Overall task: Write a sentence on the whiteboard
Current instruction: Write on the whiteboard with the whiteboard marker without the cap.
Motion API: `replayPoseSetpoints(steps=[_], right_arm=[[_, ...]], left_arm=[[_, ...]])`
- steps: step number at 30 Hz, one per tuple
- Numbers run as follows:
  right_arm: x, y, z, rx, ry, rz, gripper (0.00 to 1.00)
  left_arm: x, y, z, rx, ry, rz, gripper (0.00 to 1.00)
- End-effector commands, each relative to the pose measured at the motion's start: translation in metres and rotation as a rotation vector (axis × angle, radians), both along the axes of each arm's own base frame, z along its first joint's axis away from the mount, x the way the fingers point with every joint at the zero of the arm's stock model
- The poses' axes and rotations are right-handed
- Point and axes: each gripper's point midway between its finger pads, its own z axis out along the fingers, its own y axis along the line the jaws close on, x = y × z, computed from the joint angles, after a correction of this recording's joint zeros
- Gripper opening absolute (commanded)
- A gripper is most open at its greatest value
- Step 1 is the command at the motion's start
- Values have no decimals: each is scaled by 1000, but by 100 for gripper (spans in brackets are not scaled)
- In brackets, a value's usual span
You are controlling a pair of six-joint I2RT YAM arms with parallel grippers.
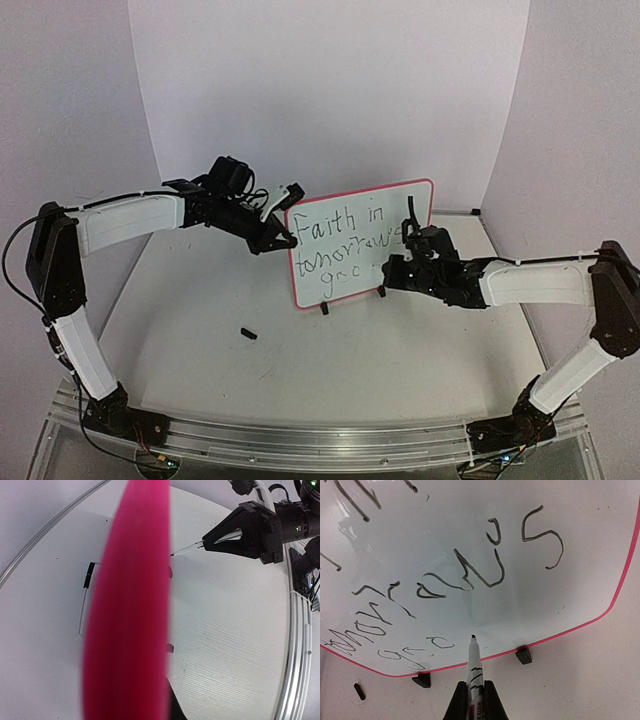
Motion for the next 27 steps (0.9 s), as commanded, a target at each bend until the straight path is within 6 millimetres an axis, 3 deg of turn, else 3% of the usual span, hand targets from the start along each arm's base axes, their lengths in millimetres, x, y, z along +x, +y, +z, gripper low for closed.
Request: replayPoseSetpoints(steps=[1,15,27], right_arm=[[13,7,5,22,-19,-1,0],[19,14,16,44,-51,24,0],[16,18,-11,32,16,34,0]], left_arm=[[-5,12,-31,118,31,7,0],[-5,11,-31,116,32,6,0],[-5,11,-32,118,33,7,0]])
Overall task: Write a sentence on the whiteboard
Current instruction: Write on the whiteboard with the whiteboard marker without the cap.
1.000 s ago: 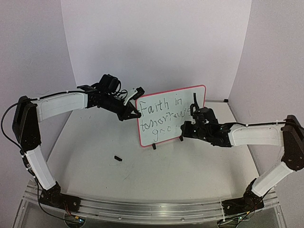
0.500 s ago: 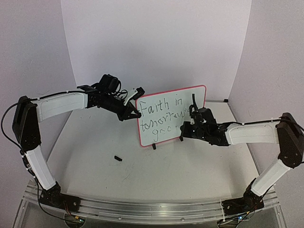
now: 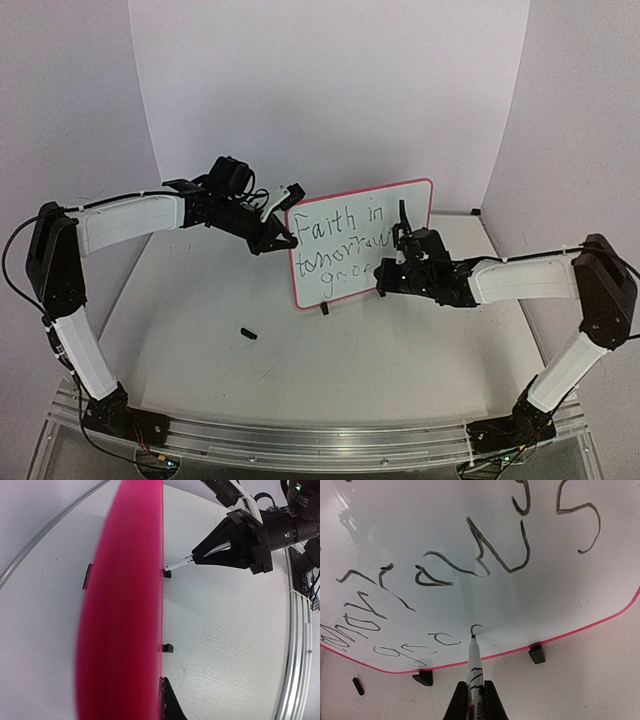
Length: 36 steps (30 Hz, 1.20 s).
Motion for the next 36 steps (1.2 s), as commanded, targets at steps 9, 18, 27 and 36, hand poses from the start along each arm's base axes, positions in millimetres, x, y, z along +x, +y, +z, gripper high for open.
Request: replayPoseSetpoints(steps=[9,18,27,36], right_arm=[[15,-6,22,2,-62,-67,0],[20,-6,56,9,-130,-71,0],[18,-9,82,42,-177,-76,0],[17,-4,48,5,-95,-54,0]], left_arm=[[-3,12,-32,118,39,14,0],[-4,12,-32,117,38,14,0],[-4,12,-32,117,37,13,0],[-4,12,-32,117,37,14,0]])
